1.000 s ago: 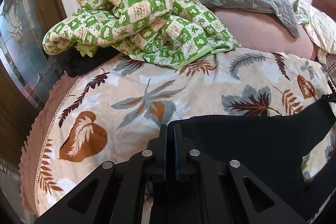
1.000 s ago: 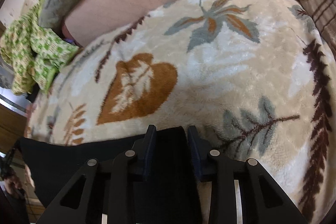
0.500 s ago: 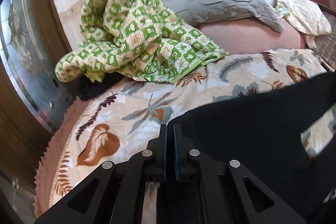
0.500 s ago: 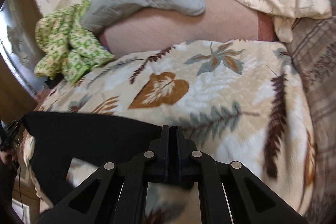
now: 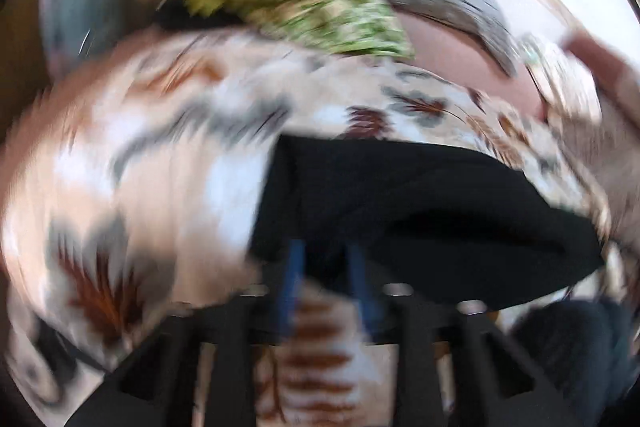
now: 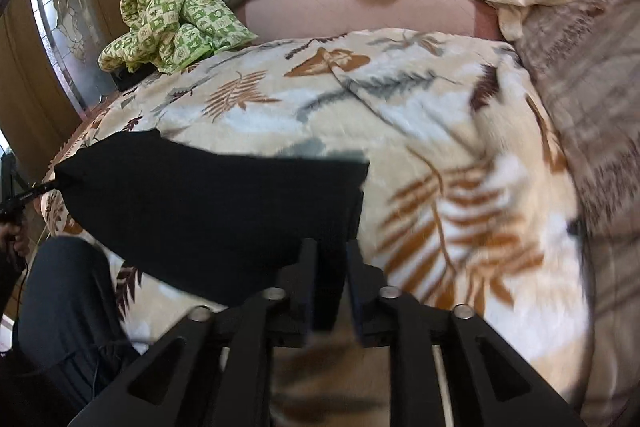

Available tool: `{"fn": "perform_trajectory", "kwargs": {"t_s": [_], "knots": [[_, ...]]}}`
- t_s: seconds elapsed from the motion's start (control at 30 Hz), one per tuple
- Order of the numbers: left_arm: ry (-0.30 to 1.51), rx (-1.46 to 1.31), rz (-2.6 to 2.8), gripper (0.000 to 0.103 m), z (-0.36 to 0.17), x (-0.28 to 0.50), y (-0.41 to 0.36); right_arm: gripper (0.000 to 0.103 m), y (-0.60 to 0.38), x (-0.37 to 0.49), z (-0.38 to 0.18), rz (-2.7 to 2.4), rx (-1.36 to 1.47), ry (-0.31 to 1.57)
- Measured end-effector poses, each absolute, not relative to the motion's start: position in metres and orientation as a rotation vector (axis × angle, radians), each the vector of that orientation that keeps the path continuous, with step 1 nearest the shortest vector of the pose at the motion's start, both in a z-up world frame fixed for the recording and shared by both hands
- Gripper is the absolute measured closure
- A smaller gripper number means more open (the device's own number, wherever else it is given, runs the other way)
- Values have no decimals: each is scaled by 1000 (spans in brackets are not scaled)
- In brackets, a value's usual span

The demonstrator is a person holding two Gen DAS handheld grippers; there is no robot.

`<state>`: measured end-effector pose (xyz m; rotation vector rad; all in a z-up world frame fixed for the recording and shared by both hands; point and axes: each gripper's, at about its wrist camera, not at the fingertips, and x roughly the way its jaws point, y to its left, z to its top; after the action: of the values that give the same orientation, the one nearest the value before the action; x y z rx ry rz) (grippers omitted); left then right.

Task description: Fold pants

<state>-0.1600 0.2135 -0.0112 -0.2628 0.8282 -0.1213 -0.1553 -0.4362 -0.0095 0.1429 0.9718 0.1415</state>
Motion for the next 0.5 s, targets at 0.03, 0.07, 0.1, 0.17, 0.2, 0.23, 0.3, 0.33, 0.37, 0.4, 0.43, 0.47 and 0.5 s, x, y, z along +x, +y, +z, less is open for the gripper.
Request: {"fn": "perform_trajectory", "kwargs": {"t_s": [0.03, 0.07, 0.1, 0.17, 0.2, 0.23, 0.3, 0.33, 0.37, 0.4, 0.43, 0.47, 0.5], "knots": [[841, -381, -106, 59, -15, -167, 230, 60, -435, -161, -5, 128, 144, 948], [848, -492, -111, 57, -18, -172, 244, 56, -433, -165, -2, 115, 144, 924], [854, -624, -131, 56, -21, -177, 258, 53, -433, -169, 1, 98, 148, 901], [852, -899, -174, 50, -31, -186, 279, 53, -433, -173, 9, 76, 194, 857], [853, -1014, -194, 49, -36, -190, 285, 53, -433, -173, 12, 71, 217, 839], [846, -1125, -217, 49, -41, -193, 289, 53, -432, -173, 15, 69, 234, 825], [830, -1260, -247, 49, -45, -192, 291, 53, -427, -172, 19, 79, 251, 813], [822, -1318, -270, 49, -45, -188, 289, 53, -424, -170, 20, 88, 251, 812], [820, -1347, -282, 49, -46, -184, 287, 53, -420, -170, 22, 98, 247, 811], [825, -1372, -292, 49, -46, -180, 285, 53, -416, -170, 23, 106, 241, 810], [834, -1403, -302, 49, -47, -174, 282, 53, -412, -170, 23, 117, 236, 809], [832, -1432, -313, 49, -48, -170, 281, 53, -409, -170, 23, 121, 234, 810], [829, -1458, -321, 49, -50, -166, 280, 53, -407, -170, 24, 123, 234, 809]]}}
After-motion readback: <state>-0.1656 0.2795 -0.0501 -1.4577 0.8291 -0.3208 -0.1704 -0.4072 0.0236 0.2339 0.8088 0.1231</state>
